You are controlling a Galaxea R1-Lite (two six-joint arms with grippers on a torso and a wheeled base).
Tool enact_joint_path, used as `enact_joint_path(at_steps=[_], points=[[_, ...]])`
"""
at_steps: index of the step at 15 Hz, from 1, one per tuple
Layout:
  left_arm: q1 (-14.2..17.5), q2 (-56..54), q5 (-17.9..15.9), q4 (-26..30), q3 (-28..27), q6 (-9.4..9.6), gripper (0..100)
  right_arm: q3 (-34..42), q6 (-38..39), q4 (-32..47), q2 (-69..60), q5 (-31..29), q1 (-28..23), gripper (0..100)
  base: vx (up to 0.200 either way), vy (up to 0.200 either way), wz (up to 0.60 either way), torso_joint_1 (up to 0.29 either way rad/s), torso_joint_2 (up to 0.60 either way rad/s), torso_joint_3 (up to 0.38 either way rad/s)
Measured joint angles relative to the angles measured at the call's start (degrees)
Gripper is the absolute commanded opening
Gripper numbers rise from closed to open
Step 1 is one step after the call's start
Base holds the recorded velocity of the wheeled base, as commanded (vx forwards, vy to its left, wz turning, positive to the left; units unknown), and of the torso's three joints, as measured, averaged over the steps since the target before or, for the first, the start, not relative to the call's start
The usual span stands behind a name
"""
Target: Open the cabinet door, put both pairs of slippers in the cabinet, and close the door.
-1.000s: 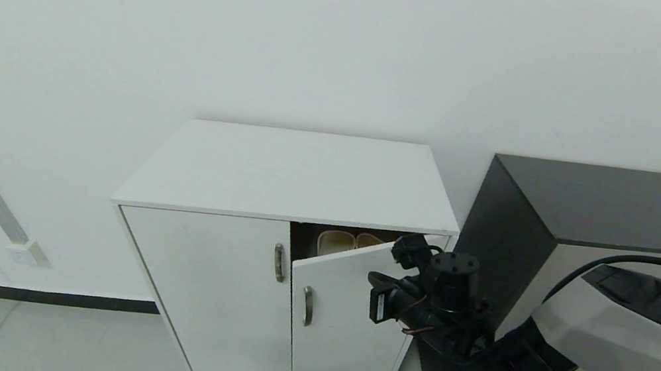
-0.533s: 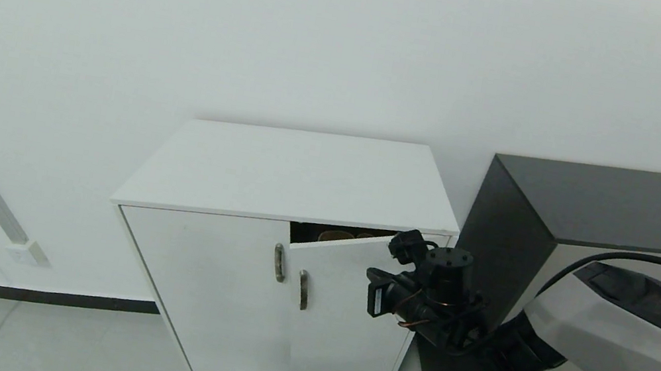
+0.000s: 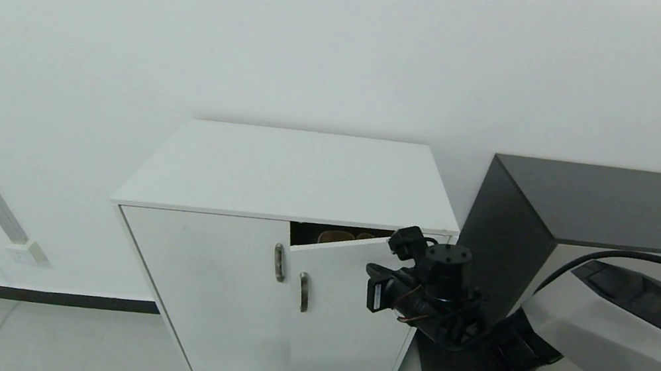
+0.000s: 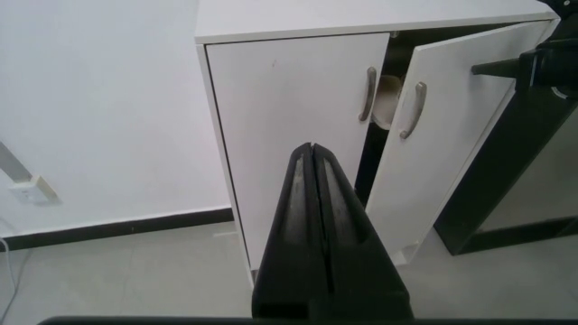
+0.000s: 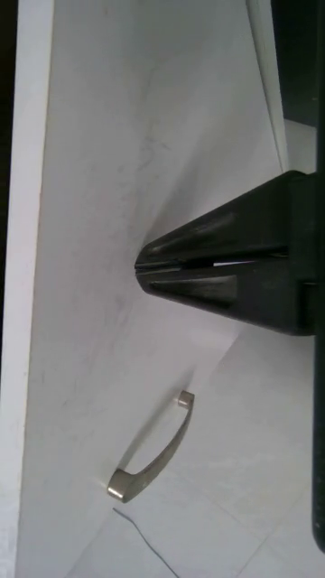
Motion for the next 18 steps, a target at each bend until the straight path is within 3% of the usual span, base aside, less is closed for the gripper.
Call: enact_joint_path(at_steps=[18], points=[[0.00, 0.00, 0.00, 0.00, 0.00, 0.00, 0, -8.44, 0.00, 6.85, 1.95, -0.15, -1.46, 0, 0.000, 0.000, 0.00, 0.000, 0.00, 0.000]])
